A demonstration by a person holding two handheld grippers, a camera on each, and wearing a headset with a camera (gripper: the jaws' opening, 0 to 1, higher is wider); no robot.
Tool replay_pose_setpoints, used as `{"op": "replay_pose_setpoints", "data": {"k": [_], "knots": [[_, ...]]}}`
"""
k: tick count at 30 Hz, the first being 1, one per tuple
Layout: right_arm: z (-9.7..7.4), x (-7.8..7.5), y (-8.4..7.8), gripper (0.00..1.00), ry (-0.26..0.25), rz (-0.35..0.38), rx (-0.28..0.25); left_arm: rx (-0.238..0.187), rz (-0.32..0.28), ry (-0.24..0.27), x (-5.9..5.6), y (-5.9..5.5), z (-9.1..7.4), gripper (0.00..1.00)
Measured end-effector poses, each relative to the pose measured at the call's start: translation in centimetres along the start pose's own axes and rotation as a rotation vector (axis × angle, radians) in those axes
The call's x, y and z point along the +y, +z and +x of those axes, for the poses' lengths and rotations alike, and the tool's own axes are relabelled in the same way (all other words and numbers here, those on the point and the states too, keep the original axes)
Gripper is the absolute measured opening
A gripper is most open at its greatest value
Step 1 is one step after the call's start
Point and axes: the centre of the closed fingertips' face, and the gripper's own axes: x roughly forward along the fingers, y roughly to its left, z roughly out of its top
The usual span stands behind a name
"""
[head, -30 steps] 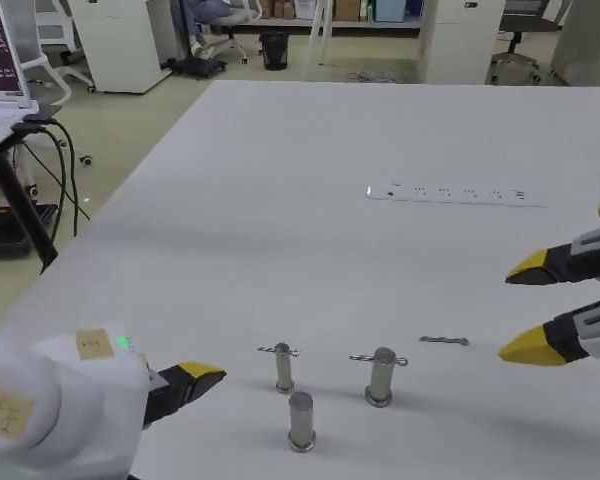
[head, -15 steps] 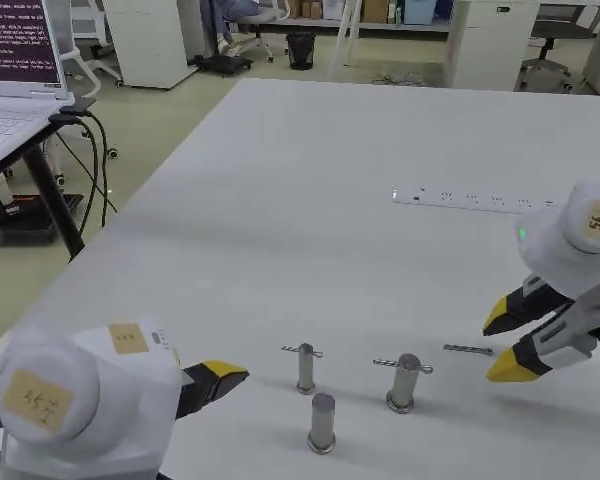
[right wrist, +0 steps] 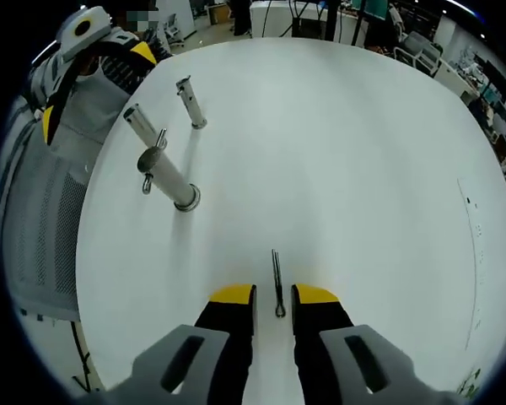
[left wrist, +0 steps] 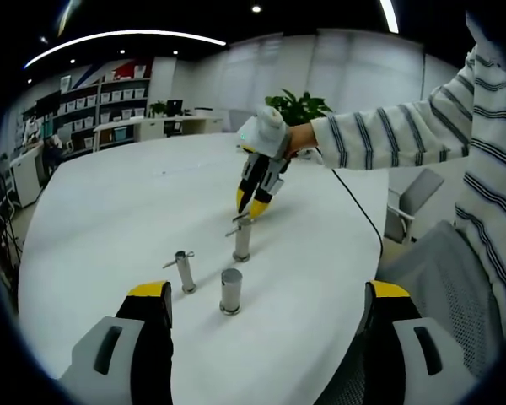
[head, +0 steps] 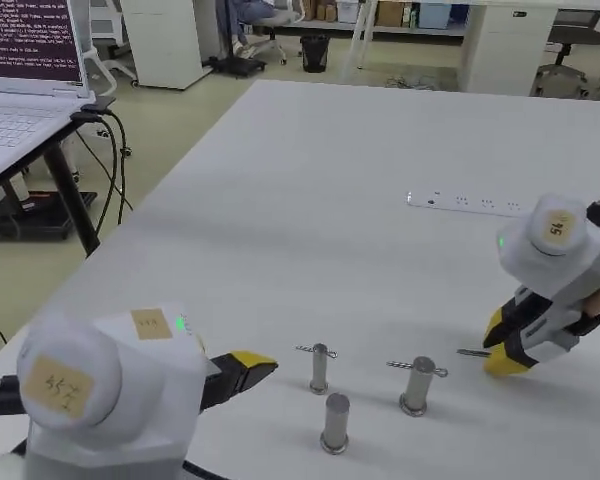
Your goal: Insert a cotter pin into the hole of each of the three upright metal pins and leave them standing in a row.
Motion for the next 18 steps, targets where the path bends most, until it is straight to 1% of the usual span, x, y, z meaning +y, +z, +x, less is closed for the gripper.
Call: {"op": "replay_pose_setpoints", "data": {"k": [2, 5, 7, 8, 10, 12, 13, 15, 18], "knots": [[0.0, 0.0, 0.0, 0.09, 0.002, 0.012, 0.014, -0.004, 0.006, 0.0, -0.1, 0.1, 0.0, 0.92], [0.0, -0.2, -0.1, 0.08, -0.009, -0.025, 0.032, -0.004, 0.008, 0.002, -0.1, 0.2, 0.0, 0.92], [0.0, 0.0, 0.0, 0.06, -0.009, -0.038, 0.039, -0.005, 0.011, 0.005, -0.1, 0.2, -0.1, 0.92], [-0.1, 0.1, -0.1, 0.06, -0.007, -0.049, 0.045, -0.011, 0.007, 0.005, -0.2, 0.4, -0.1, 0.92], [-0.1, 0.1, -0.1, 0.05, -0.008, -0.047, 0.047, -0.027, -0.003, 0.005, -0.1, 0.7, -0.1, 0.91], [-0.1, 0.2, -0.2, 0.0, -0.018, -0.044, 0.042, -0.041, -0.01, 0.011, 0.2, 1.0, -0.3, 0.91], [0.0, -0.1, -0.3, 0.0, -0.032, -0.05, 0.041, -0.042, -0.01, 0.014, 0.3, 1.0, -0.3, 0.91], [-0.1, 0.0, -0.3, 0.0, -0.029, -0.046, 0.035, -0.048, -0.013, 0.021, 0.5, 1.1, -0.4, 0.91], [0.0, -0.2, -0.4, 0.0, -0.046, -0.041, 0.022, -0.054, -0.018, 0.025, 0.7, 1.2, -0.5, 0.91]]}}
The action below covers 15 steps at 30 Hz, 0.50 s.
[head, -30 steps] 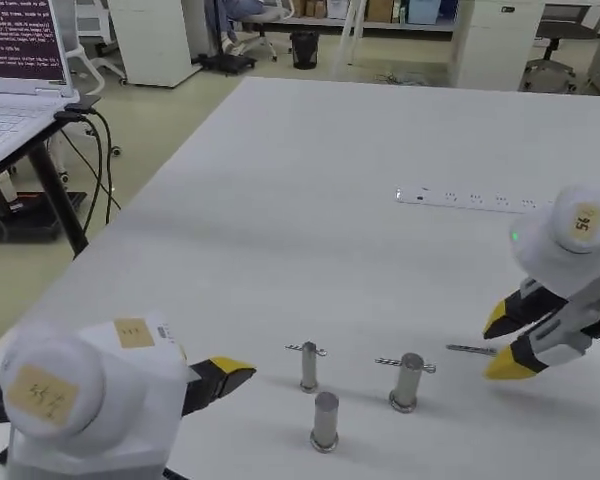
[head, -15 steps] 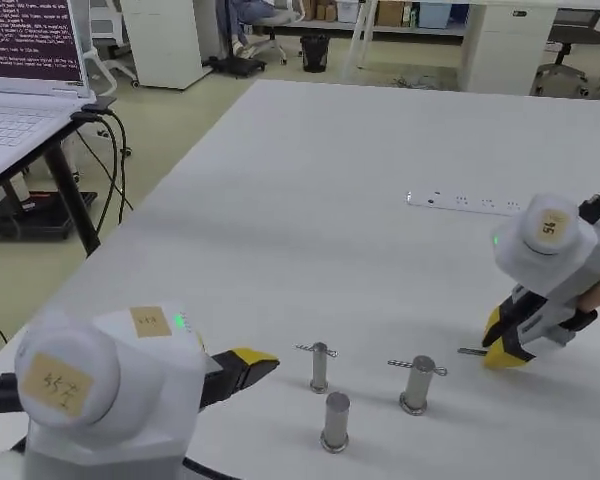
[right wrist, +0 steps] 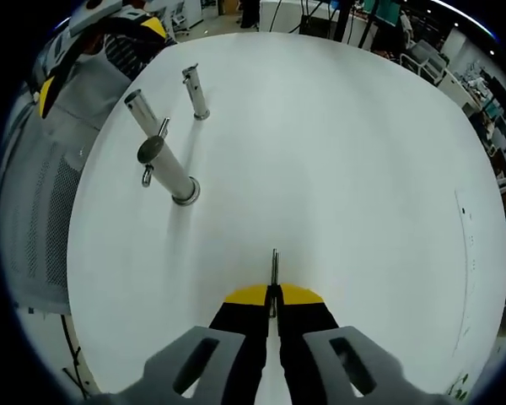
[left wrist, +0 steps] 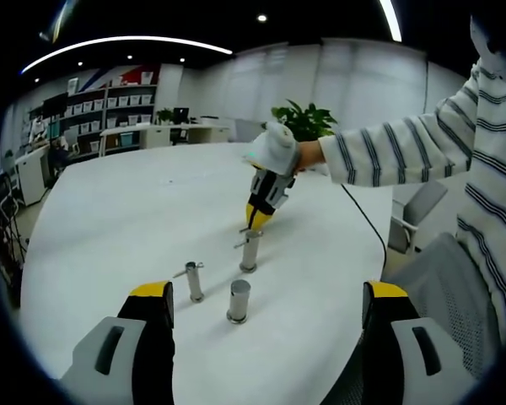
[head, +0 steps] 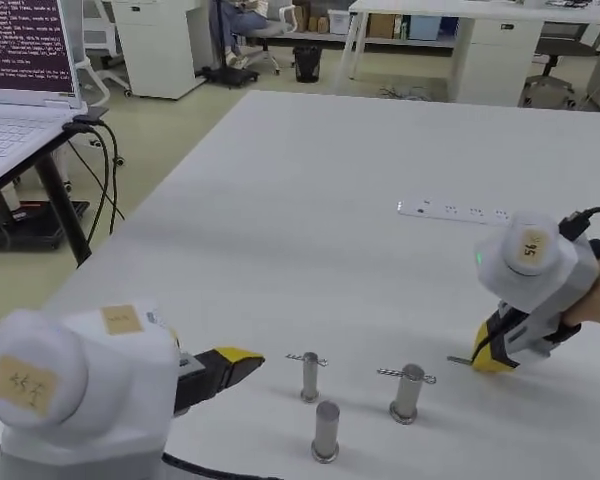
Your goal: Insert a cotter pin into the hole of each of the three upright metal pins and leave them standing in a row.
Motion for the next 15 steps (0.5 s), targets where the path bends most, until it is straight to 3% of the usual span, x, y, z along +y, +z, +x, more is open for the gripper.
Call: {"op": "replay_pose_setpoints", "data": {"k": [4, 7, 15], "knots": [[-0.2, -0.1, -0.4, 0.0, -0.029, 0.007, 0.007, 0.006, -0.003, -0.003, 0.1, -0.1, 0.0, 0.9], [-0.8, 0.0, 0.1, 0.0, -0.04, 0.008, -0.037, 0.008, -0.01, -0.01, 0.1, 0.0, 0.1, 0.9], [-4.1, 0.1, 0.8, 0.0, -0.129, -0.049, -0.084, 0.006, -0.038, -0.009, 0.7, 0.9, 0.6, 0.85]]}}
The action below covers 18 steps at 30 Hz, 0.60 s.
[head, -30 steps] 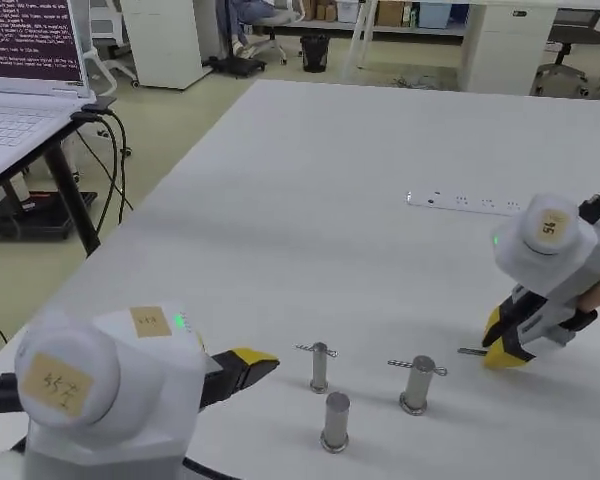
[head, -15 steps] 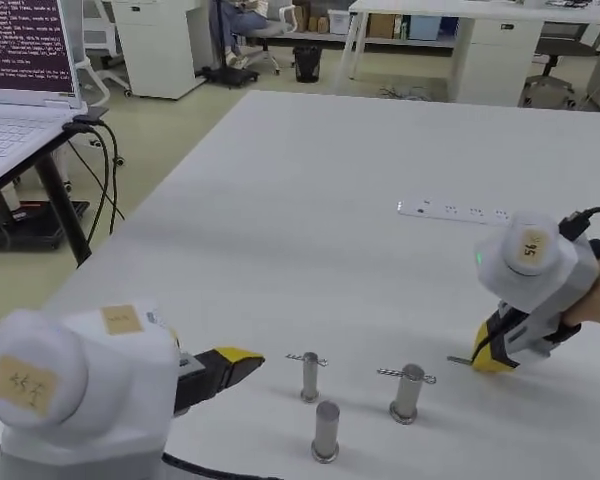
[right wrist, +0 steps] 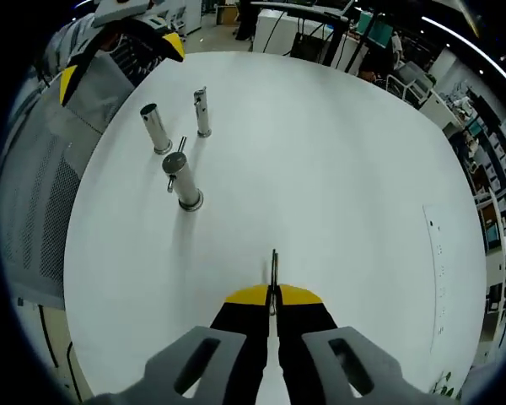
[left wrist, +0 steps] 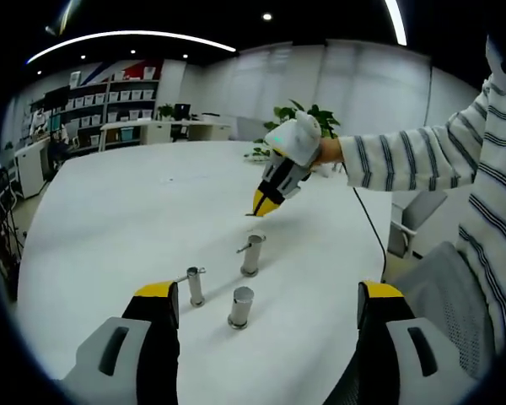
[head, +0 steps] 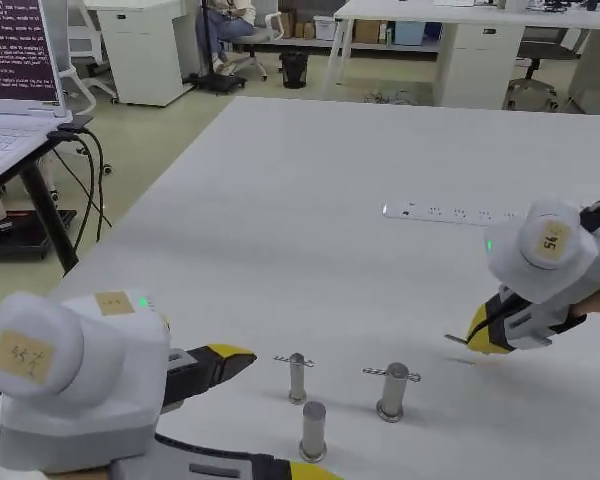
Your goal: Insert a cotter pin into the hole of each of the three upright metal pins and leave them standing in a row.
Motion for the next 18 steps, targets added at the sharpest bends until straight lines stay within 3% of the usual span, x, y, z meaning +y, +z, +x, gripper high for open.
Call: {"op": "replay_pose_setpoints", "data": {"k": [6, 14, 18], "knots": [[-2.8, 0.8, 1.7, 0.0, -0.069, -0.041, -0.072, -0.019, -0.014, 0.004, 0.6, 1.1, 0.5, 0.84], [-6.0, 2.4, 4.9, 0.0, -0.175, -0.129, -0.196, -0.076, -0.107, -0.032, 0.7, 3.5, 1.8, 0.74], [-6.9, 3.2, 6.3, 0.0, -0.224, -0.154, -0.246, -0.098, -0.166, -0.063, 0.3, 4.5, 2.6, 0.63]]}}
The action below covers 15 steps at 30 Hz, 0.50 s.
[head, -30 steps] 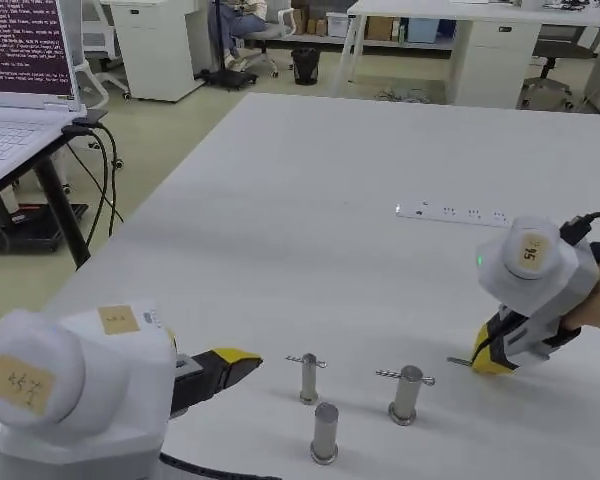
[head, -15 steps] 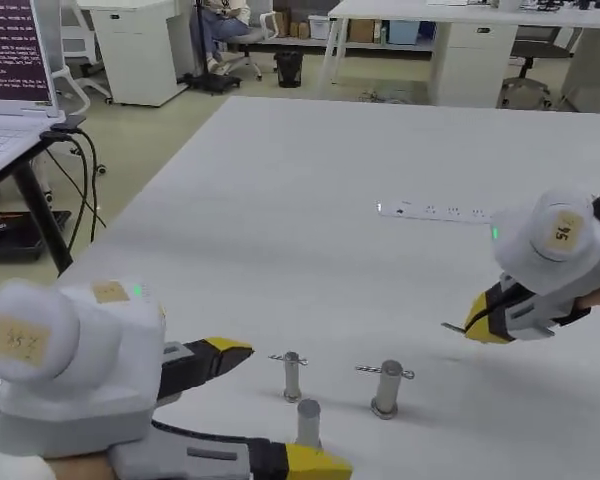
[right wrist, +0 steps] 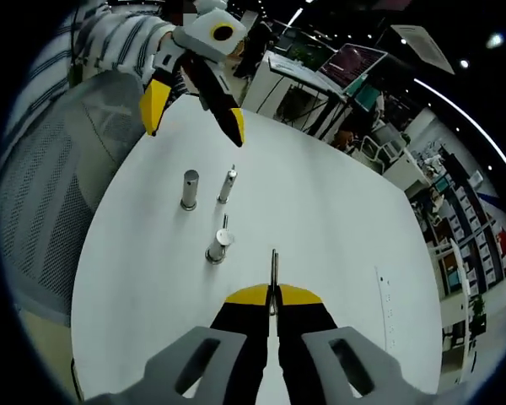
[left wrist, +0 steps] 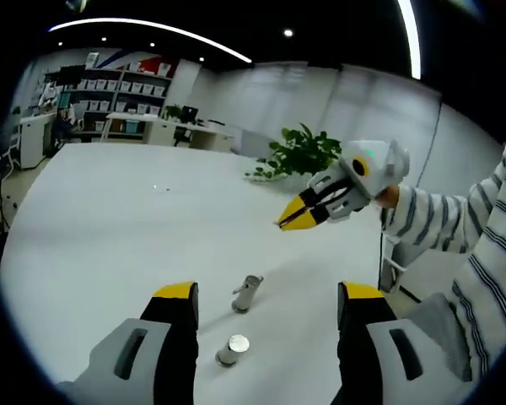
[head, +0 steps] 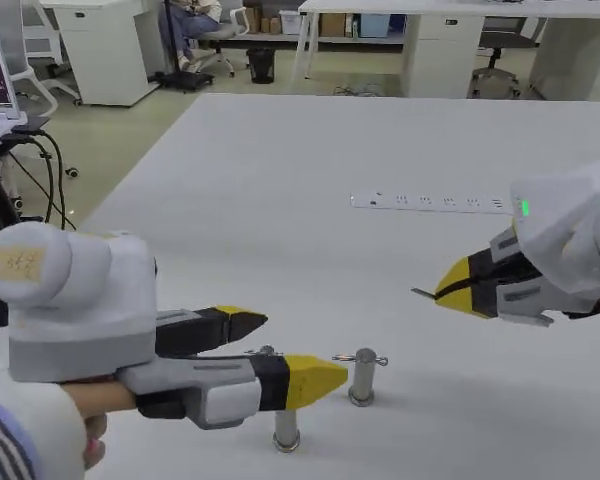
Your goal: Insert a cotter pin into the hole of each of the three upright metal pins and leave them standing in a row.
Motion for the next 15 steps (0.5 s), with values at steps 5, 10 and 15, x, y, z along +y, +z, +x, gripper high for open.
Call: {"op": "replay_pose_setpoints", "data": {"k": [5, 10, 15], "knots": [[-0.2, 0.7, 1.6, 0.0, -0.035, -0.034, -0.027, -0.004, -0.051, -0.046, -0.9, 0.4, 1.0, 0.59], [-0.4, 1.5, 4.0, 0.0, -0.063, -0.039, -0.083, -0.032, -0.089, -0.106, -2.1, 1.3, 1.8, 0.45], [-0.2, 2.7, 6.0, 0.0, -0.038, -0.063, -0.121, -0.026, -0.11, -0.145, -2.6, 1.9, 2.1, 0.32]]}}
